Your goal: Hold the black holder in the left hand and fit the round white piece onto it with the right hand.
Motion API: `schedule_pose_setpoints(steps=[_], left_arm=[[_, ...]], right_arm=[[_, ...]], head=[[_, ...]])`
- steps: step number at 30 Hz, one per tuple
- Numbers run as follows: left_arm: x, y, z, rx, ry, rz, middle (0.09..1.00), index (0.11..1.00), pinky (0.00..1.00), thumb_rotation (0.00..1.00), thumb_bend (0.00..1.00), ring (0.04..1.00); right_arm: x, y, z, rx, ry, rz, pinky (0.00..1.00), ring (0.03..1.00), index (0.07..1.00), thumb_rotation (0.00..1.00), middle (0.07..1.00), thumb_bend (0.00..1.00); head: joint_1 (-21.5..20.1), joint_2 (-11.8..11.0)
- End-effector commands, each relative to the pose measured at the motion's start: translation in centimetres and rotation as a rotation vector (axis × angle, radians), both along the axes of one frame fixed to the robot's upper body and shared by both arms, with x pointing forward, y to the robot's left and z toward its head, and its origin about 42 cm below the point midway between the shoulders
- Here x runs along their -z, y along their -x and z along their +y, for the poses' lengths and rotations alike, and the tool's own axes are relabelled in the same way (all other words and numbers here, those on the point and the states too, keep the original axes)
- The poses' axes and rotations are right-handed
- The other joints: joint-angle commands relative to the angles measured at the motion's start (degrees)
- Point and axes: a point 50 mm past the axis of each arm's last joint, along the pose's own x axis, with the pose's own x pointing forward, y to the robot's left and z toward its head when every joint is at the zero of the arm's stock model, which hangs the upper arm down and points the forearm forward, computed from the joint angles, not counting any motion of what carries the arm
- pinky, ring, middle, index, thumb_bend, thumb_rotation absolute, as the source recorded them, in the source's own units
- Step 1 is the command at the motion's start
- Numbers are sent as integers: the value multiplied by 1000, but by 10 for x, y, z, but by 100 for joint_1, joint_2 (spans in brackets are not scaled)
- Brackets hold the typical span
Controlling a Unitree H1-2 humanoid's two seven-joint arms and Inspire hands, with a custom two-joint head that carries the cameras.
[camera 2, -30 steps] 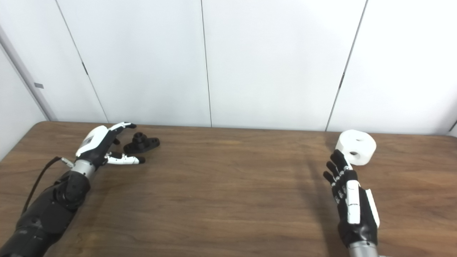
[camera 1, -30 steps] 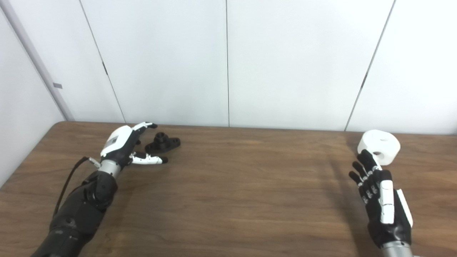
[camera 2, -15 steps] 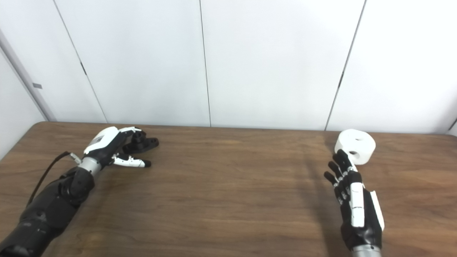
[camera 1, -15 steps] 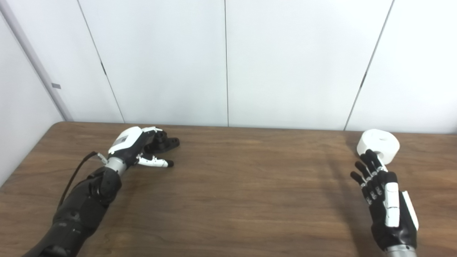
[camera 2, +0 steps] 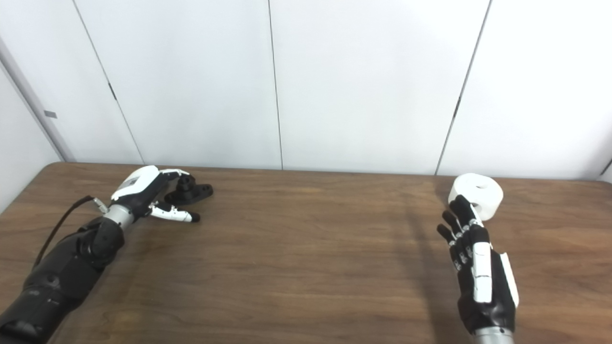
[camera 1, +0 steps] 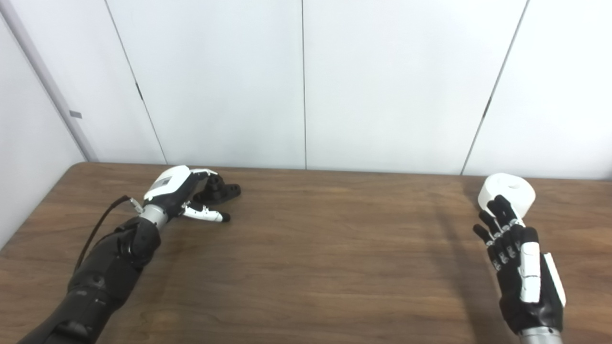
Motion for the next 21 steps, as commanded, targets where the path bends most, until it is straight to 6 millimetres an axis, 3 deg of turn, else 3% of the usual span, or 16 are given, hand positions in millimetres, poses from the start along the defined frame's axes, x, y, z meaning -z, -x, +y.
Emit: schedule_pose_setpoints(steps=[1, 12, 18, 21], left_arm=[[-42, -15, 7, 9, -28, -106, 871, 783, 900, 341, 1000, 911], [-38, -12, 7, 7, 10, -138, 913, 874, 853, 353, 1000, 901], [-37, -12, 13, -52, 110, -172, 949, 966, 717, 401, 1000, 864], [-35, -11, 17, -61, 135, -188, 948, 976, 715, 376, 1000, 860]], right_arm=[[-15, -3, 1, -10, 0, -78, 908, 934, 925, 964, 943, 490], [-9, -4, -3, -11, 8, -71, 885, 923, 922, 948, 937, 484], [-8, -5, -4, -16, 7, -67, 889, 926, 921, 932, 939, 519], [-6, -6, -4, -19, 7, -72, 891, 924, 918, 931, 935, 500]], head=[[20, -12], [79, -114], [75, -136], [75, -136]])
